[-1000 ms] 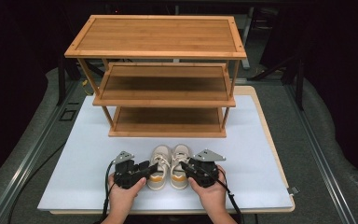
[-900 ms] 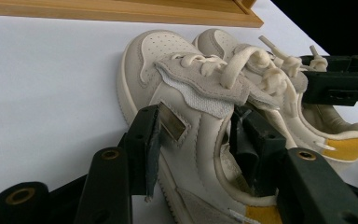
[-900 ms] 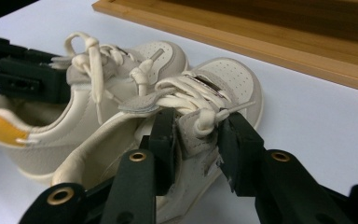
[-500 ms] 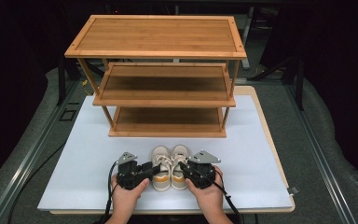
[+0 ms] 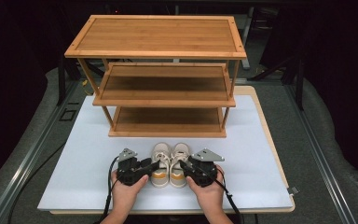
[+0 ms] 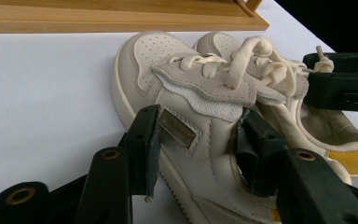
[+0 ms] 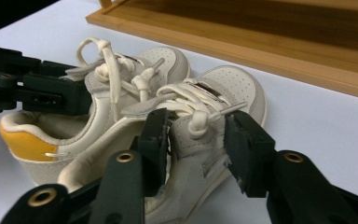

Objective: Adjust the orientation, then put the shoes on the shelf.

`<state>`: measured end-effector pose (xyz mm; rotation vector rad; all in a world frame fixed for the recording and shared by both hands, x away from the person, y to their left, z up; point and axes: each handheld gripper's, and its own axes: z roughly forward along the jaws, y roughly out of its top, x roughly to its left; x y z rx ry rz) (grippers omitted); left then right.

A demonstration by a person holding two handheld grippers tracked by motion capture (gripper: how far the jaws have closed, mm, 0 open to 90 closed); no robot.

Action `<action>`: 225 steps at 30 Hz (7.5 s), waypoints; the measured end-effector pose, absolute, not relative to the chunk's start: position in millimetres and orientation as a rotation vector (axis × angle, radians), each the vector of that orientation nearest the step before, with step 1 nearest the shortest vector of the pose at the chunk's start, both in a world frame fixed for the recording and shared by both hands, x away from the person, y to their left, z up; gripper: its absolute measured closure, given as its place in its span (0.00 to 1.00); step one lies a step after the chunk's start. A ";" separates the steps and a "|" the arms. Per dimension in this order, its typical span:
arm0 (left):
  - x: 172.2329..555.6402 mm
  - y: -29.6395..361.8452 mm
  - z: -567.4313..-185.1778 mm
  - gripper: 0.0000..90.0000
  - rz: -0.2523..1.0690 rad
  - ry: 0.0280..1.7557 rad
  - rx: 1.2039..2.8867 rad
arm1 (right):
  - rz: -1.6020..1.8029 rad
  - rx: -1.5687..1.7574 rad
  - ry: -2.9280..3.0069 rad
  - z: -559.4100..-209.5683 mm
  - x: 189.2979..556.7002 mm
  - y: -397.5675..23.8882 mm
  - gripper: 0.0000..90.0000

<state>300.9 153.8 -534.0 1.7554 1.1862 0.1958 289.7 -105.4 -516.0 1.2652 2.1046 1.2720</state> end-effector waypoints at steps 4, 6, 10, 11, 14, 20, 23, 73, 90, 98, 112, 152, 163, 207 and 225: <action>300.1 155.4 -533.4 0.58 0.187 1.183 1.754 | 1.267 1.275 2.099 -515.3 287.9 -106.3 0.60; 300.0 156.7 -532.9 0.59 0.170 1.184 1.750 | 1.282 1.279 2.091 -514.7 286.6 -108.2 0.57; 298.9 156.7 -532.1 0.59 0.191 1.187 1.754 | 1.280 1.266 2.101 -513.5 284.3 -109.9 0.53; 298.9 156.7 -532.1 0.59 0.191 1.187 1.754 | 1.284 1.264 2.094 -513.8 284.1 -110.0 0.53; 299.2 155.7 -531.4 0.59 0.199 1.186 1.762 | 1.287 1.267 2.086 -512.0 283.1 -111.8 0.52; 301.6 156.1 -530.6 0.56 0.180 1.186 1.766 | 1.286 1.248 2.087 -512.2 282.5 -110.6 0.47; 301.1 154.8 -531.2 0.56 0.184 1.189 1.767 | 1.270 1.254 2.094 -512.7 282.5 -108.8 0.48; 296.9 143.7 -535.2 0.64 0.255 1.247 1.727 | 1.294 1.503 1.990 -533.1 284.4 -96.6 0.66; 296.5 142.5 -528.5 0.65 0.264 1.237 1.727 | 1.288 1.485 1.984 -527.3 283.5 -97.3 0.66; 297.1 144.0 -516.9 0.65 0.274 1.225 1.716 | 1.305 1.467 1.992 -517.0 284.4 -96.8 0.66; 297.1 142.1 -481.7 0.65 0.303 1.193 1.703 | 1.332 1.414 1.957 -483.2 283.0 -99.0 0.66; 292.7 154.4 -397.4 0.65 0.372 1.126 1.654 | 1.377 1.311 1.911 -398.6 280.6 -89.4 0.66; 306.7 152.8 -377.3 0.65 0.363 1.126 1.644 | 1.360 1.301 1.911 -374.3 294.2 -89.8 0.66; 406.1 150.0 -348.9 0.65 0.384 1.125 1.607 | 1.390 1.305 1.859 -346.0 393.1 -92.1 0.66; 423.9 147.4 -349.4 0.65 0.375 1.138 1.626 | 1.369 1.315 1.868 -347.5 410.8 -92.7 0.66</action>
